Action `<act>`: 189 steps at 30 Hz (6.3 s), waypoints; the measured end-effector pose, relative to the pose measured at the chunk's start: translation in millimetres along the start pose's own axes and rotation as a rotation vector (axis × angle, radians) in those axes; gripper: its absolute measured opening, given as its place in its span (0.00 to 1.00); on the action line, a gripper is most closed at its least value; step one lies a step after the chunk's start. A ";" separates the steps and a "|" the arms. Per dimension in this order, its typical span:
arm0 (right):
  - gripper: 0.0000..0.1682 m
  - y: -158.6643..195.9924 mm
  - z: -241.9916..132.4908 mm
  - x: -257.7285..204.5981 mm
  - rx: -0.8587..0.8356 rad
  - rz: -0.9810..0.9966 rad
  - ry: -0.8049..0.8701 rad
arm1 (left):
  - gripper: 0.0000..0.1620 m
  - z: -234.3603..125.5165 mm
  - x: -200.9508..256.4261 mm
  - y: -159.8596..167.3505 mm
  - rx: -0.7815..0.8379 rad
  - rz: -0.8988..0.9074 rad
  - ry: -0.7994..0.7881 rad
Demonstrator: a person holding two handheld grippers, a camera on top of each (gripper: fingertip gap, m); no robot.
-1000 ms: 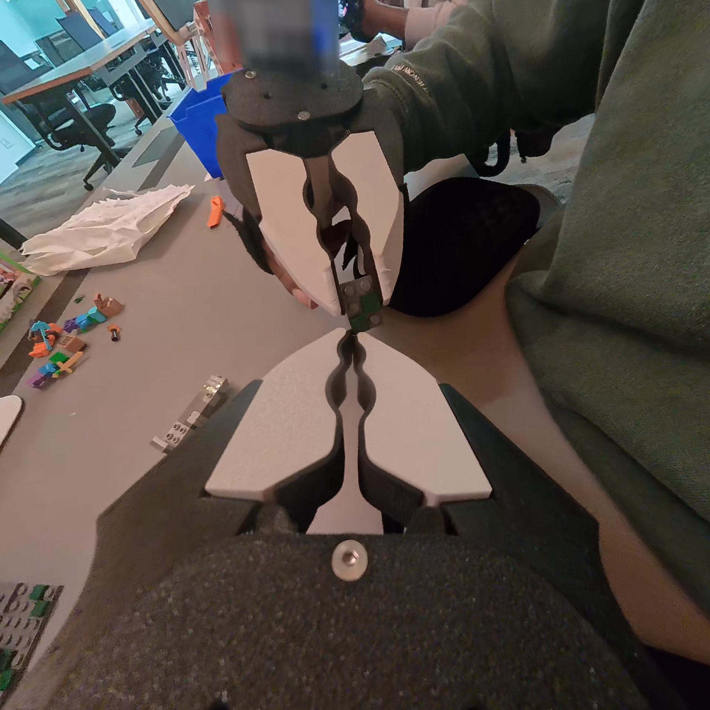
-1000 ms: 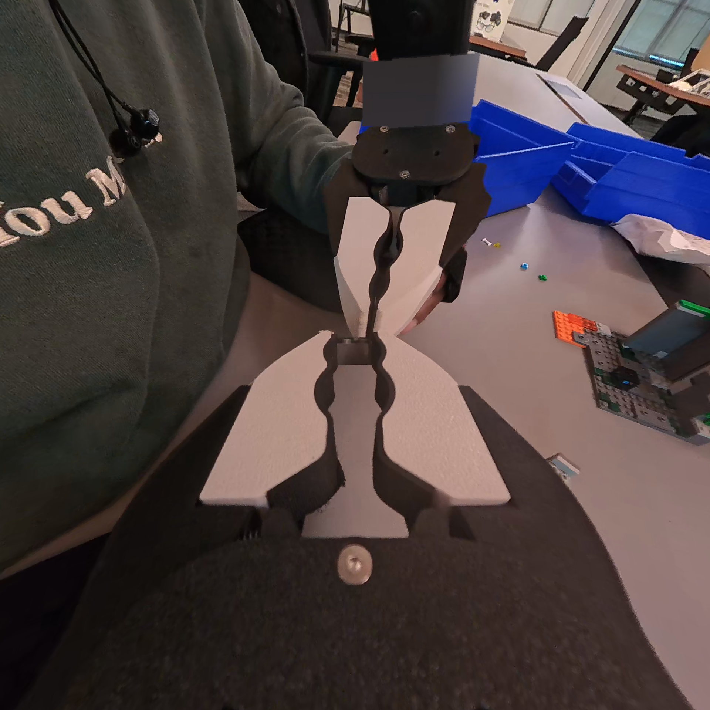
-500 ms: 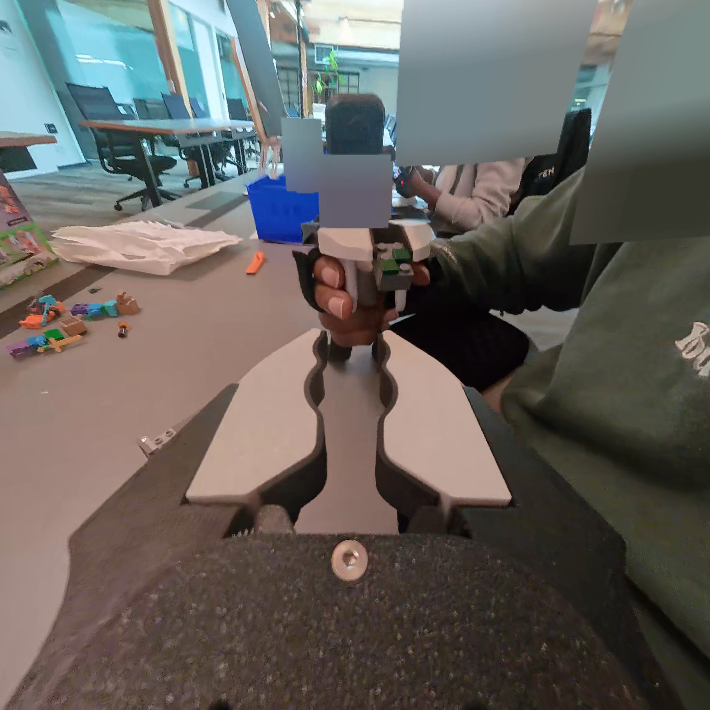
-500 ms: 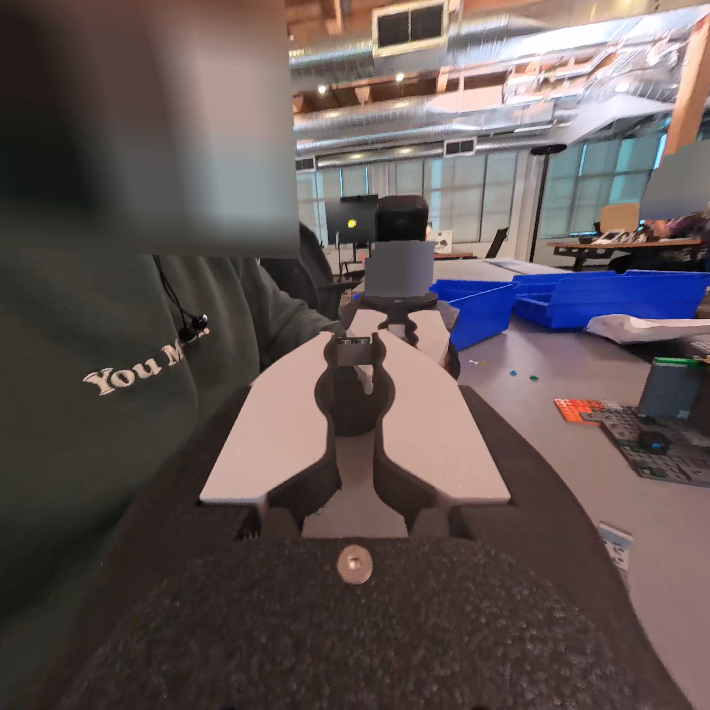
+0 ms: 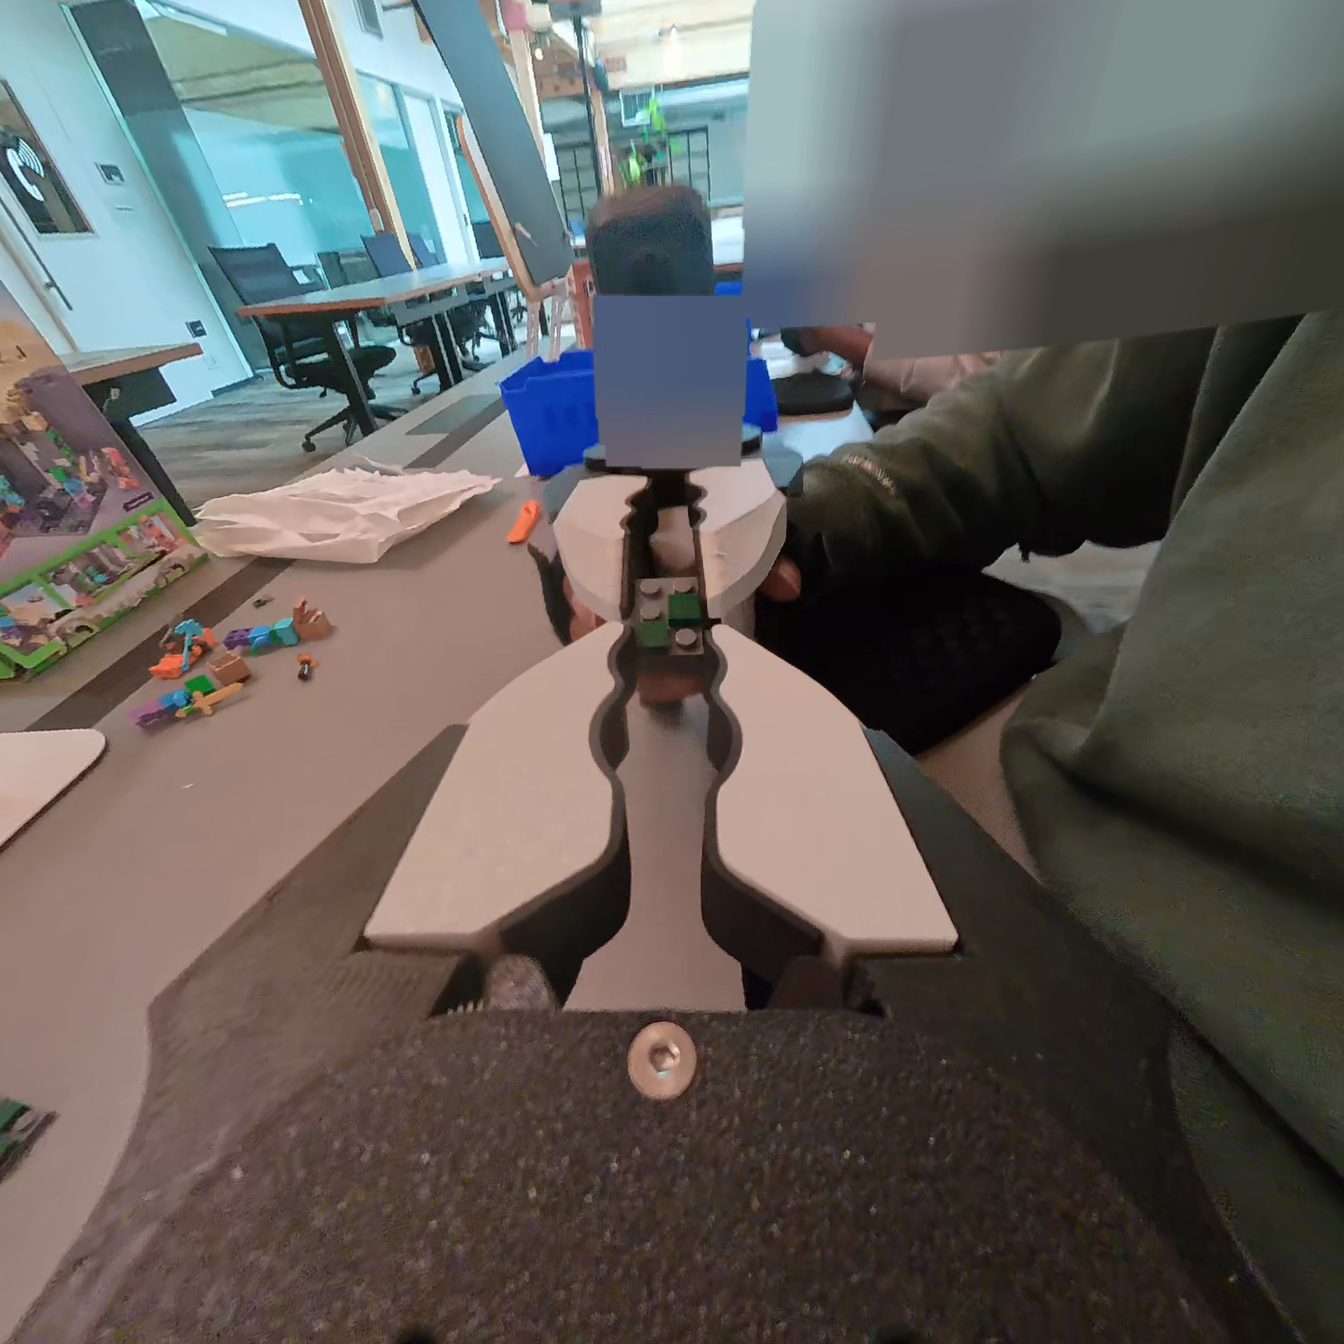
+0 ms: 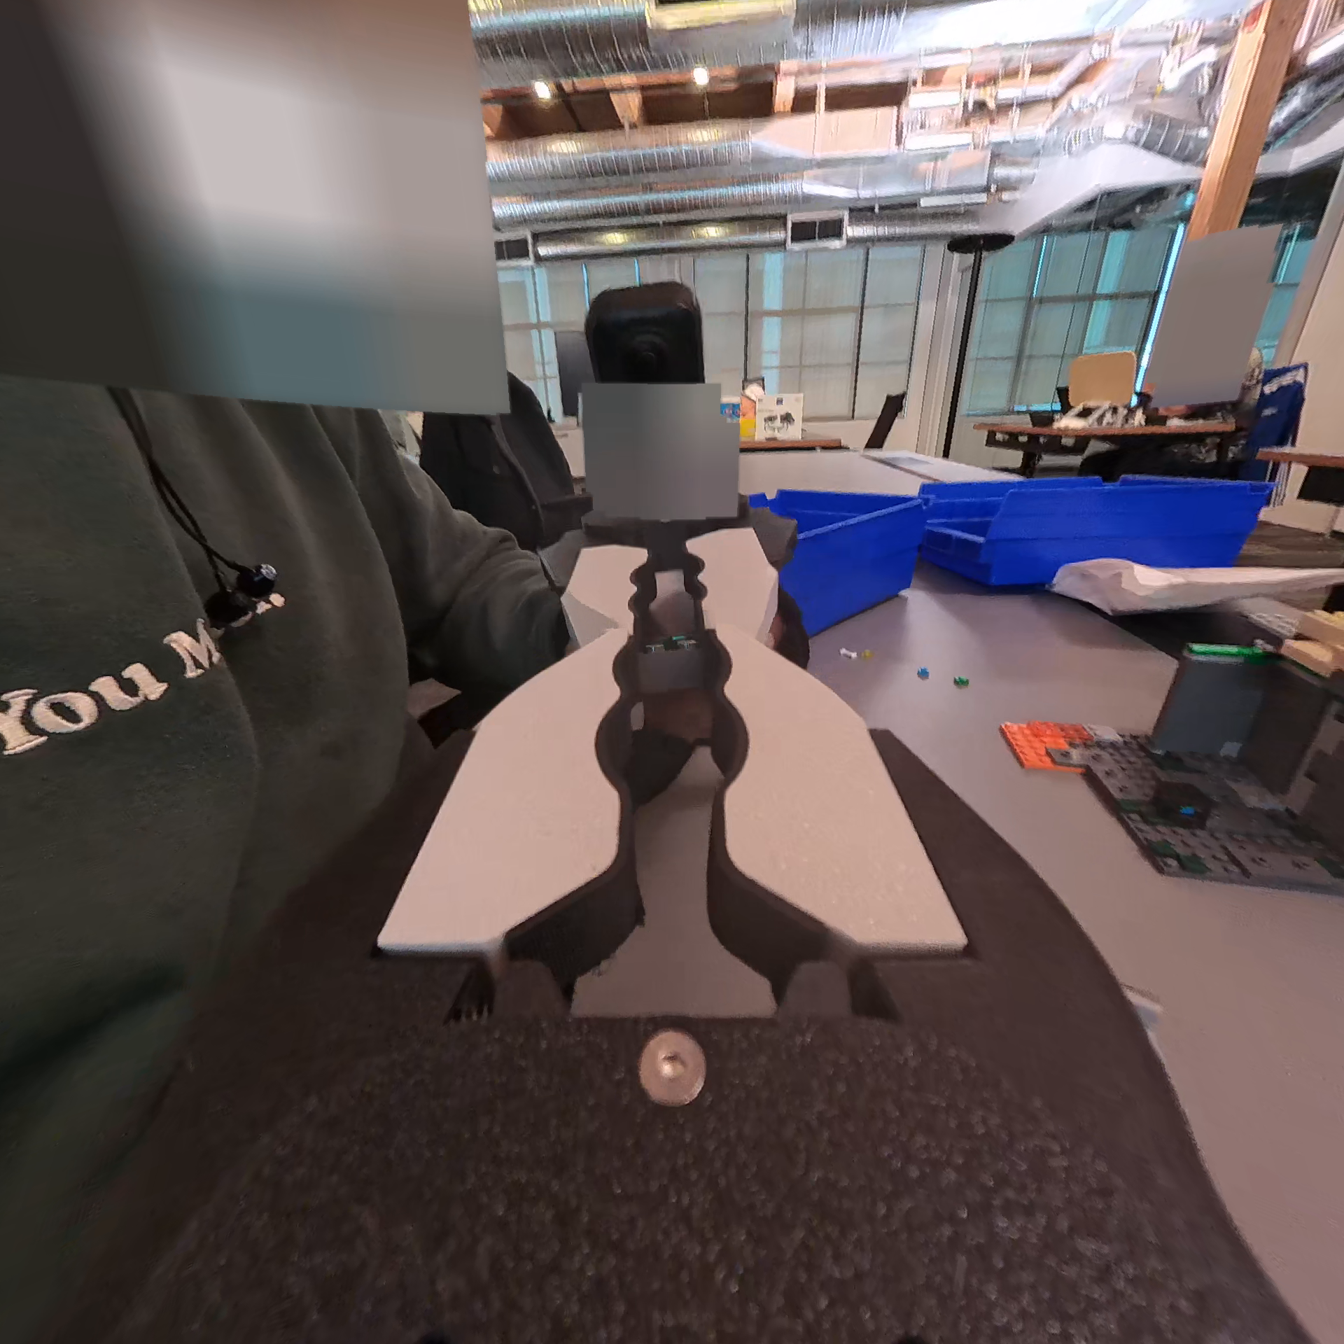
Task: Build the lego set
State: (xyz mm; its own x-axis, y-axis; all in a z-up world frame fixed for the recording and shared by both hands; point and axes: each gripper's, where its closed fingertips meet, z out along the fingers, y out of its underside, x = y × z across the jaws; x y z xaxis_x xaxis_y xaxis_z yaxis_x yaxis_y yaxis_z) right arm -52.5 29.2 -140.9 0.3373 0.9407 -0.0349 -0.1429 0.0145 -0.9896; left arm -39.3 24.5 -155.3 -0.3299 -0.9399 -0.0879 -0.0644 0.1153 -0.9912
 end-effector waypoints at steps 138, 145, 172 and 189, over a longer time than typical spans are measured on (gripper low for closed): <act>0.09 81.7 -131.6 61.9 -0.694 -0.050 0.370 | 0.11 73.5 -76.3 64.3 -0.517 -0.036 0.333; 0.09 74.7 -120.1 60.1 -0.651 -0.063 0.373 | 0.11 41.0 -74.6 51.5 -0.081 -0.273 0.211; 0.09 91.6 -105.8 62.4 -0.678 -0.033 0.353 | 0.18 25.5 -69.9 118.8 -0.835 -0.054 0.103; 0.09 81.4 -139.3 69.6 -0.671 -0.052 0.420 | 0.10 67.4 -79.7 94.5 -0.902 0.060 0.089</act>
State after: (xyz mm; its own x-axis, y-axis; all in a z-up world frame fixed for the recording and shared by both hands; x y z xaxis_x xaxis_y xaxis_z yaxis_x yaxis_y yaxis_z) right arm 89.0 48.6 -243.3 0.6704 0.7357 0.0963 0.4288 -0.2783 -0.8595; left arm 44.3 88.6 -248.6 -0.4259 -0.9001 -0.0914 -0.7456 0.4064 -0.5281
